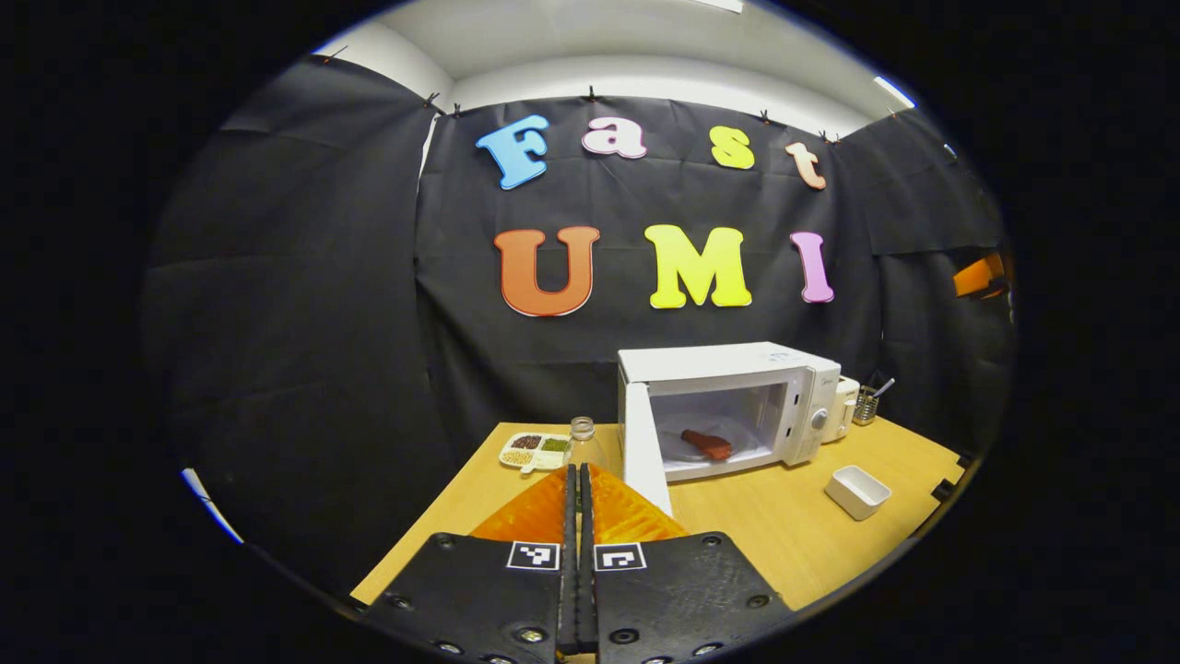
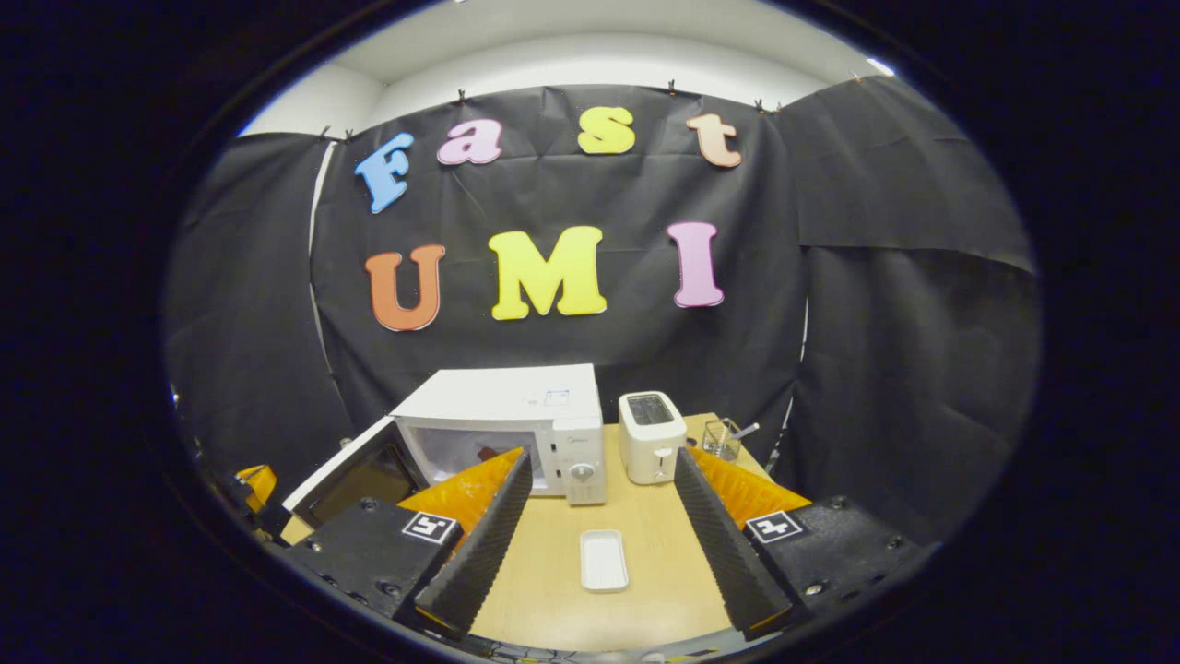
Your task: Open the microwave oven with the left hand, put the food in, and close the microwave oven.
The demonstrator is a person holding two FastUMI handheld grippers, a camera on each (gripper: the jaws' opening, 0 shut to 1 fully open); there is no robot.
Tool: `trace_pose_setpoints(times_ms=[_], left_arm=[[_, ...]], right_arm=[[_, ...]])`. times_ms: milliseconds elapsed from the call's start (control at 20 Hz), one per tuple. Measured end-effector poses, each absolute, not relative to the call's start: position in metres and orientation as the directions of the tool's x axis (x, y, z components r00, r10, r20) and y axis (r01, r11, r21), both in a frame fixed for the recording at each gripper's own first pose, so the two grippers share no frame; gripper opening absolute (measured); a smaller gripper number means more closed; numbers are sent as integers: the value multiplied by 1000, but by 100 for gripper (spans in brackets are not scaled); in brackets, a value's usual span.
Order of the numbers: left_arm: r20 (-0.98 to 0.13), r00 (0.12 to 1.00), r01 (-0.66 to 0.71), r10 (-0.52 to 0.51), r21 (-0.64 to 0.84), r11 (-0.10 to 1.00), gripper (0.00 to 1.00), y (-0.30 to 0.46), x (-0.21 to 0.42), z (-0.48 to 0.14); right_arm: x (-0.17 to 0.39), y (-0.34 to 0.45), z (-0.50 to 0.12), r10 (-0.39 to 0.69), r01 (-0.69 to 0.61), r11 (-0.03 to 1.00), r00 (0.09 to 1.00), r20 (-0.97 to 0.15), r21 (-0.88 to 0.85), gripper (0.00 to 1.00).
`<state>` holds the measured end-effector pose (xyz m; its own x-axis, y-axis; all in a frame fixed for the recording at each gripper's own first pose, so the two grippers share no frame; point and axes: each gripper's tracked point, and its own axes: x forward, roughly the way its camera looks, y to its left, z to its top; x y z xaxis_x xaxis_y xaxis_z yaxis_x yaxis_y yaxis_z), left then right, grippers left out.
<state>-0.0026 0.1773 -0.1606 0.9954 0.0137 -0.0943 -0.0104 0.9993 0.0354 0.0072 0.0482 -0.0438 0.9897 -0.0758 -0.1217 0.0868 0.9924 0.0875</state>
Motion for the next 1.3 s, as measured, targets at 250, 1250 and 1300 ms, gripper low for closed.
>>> trace_pose_setpoints(times_ms=[250, 1250, 1300], left_arm=[[-185, 981, -50, 52, 20, 999, 0, 196, -8, -205], [-219, 970, 113, -107, 19, 993, 0, 108, 6, -214], [-222, 967, 132, -125, 18, 991, 0, 97, 7, -214]], right_arm=[[2, 40, -57, -89, 105, 990, 983, -162, 95, 99], [-19, 5, -86, -116, 158, 971, 966, -230, 178, 99], [-20, 1, -89, -117, 161, 970, 965, -233, 181, 99]])
